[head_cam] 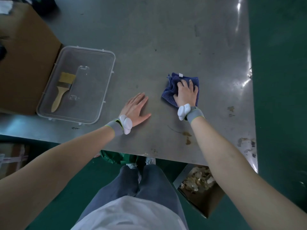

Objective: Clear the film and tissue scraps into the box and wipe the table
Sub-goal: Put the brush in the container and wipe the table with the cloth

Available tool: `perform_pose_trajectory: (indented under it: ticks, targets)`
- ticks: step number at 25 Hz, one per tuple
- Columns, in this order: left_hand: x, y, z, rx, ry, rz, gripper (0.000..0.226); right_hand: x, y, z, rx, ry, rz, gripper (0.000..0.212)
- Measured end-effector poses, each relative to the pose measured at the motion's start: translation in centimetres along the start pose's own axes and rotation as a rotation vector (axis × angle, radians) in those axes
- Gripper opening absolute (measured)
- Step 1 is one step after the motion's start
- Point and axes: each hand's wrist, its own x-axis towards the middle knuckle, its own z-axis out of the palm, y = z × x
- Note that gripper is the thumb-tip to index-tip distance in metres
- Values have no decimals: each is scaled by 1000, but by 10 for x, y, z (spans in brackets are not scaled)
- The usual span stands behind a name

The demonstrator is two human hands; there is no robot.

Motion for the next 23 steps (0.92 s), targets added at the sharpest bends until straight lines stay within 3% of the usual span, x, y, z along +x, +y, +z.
perform_pose_trajectory:
  ticks: [8, 13, 15, 17, 19, 23]
  targets:
    - [9, 38, 23, 48, -5, 3, 69, -47, 90, -12, -3, 63, 166, 50]
    - [5, 39, 30, 103, -26, -28, 69, -71, 118, -12, 137, 76, 150, 52]
    - [6, 38, 28, 106, -26, -26, 68, -71, 116, -13, 232, 73, 162, 63]
    - [6, 39, 28, 104, -16, -18, 68, -67, 111, -11, 143, 71, 175, 71]
    - [6, 36, 29, 105, -16, -10, 68, -63, 106, -3, 36, 69, 190, 63]
    - [4, 33, 27, 105, -48, 8, 69, -70, 106, 6, 68, 148, 237, 39]
